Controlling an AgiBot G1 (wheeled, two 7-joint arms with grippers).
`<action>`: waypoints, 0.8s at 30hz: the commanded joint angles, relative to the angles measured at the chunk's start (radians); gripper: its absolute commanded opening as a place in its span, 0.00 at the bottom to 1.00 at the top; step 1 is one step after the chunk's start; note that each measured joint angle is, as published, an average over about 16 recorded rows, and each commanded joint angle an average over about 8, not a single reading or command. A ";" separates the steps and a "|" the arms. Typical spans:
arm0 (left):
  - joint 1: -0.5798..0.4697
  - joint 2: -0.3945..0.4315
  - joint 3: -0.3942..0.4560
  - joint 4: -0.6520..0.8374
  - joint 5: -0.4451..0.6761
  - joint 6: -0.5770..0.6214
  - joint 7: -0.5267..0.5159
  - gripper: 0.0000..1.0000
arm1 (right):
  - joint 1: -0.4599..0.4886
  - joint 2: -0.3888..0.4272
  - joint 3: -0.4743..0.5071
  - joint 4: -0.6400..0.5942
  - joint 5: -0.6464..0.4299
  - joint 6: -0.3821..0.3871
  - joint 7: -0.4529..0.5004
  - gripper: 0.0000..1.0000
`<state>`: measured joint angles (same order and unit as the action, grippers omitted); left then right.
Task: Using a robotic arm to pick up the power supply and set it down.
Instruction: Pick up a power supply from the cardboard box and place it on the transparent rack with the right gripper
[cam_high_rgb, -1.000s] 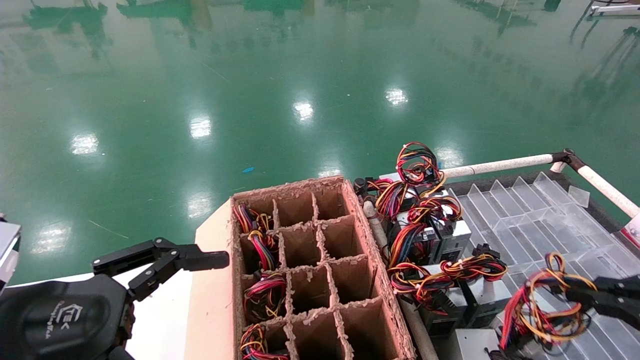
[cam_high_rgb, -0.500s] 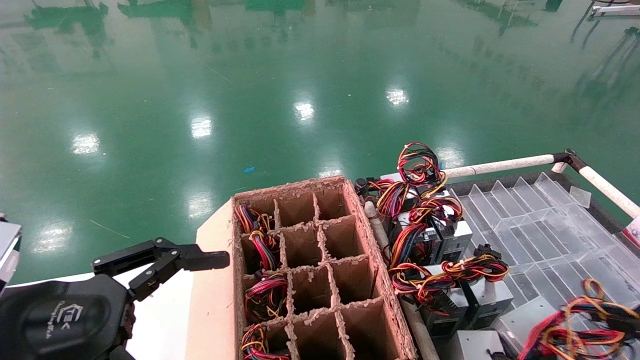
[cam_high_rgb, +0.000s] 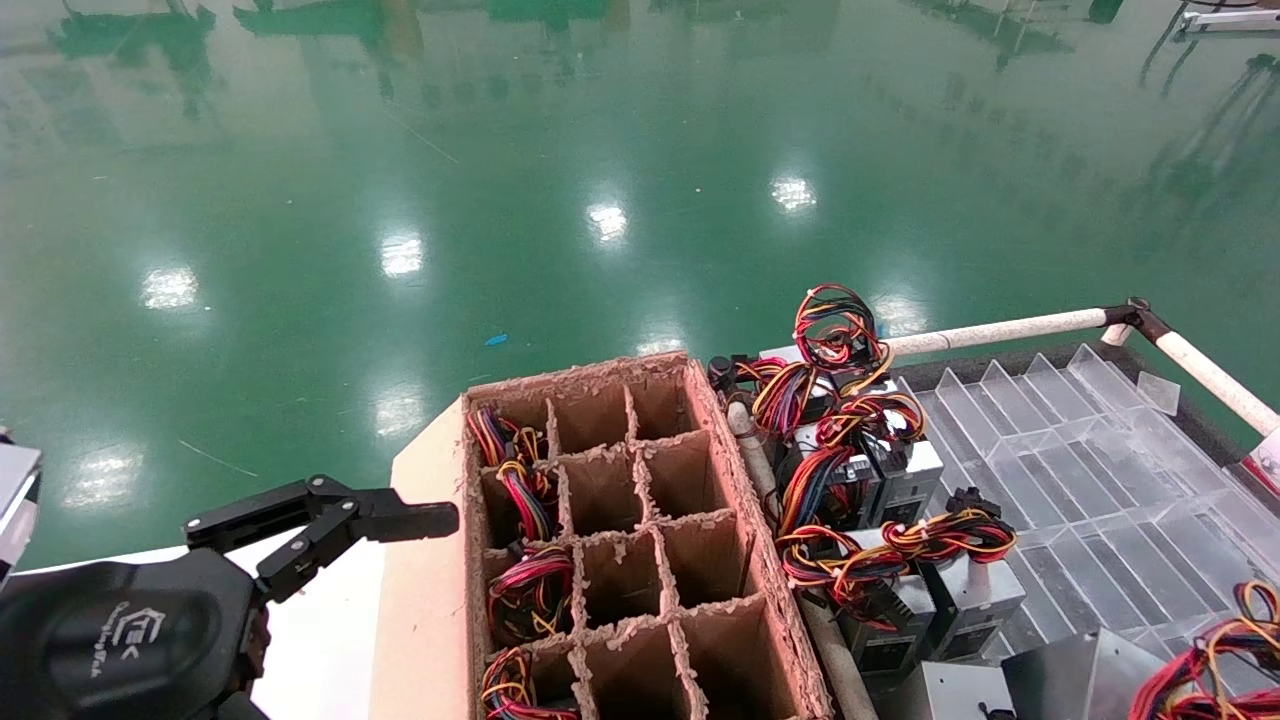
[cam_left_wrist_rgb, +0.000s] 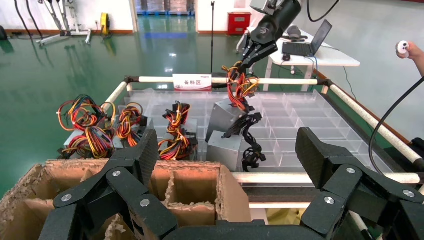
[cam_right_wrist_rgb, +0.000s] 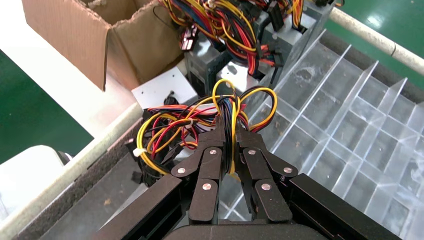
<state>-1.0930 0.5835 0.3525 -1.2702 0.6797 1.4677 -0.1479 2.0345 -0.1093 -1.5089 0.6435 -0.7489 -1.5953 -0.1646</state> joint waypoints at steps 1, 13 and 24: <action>0.000 0.000 0.000 0.000 0.000 0.000 0.000 1.00 | 0.017 0.010 -0.003 0.008 -0.014 0.000 0.006 0.00; 0.000 0.000 0.000 0.000 0.000 0.000 0.000 1.00 | 0.073 0.003 -0.041 0.008 -0.091 -0.002 0.017 0.00; 0.000 0.000 0.000 0.000 0.000 0.000 0.000 1.00 | 0.160 0.010 -0.056 0.020 -0.203 0.000 0.032 0.00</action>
<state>-1.0931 0.5833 0.3529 -1.2702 0.6794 1.4675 -0.1478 2.1877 -0.1070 -1.5695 0.6639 -0.9370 -1.5955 -0.1344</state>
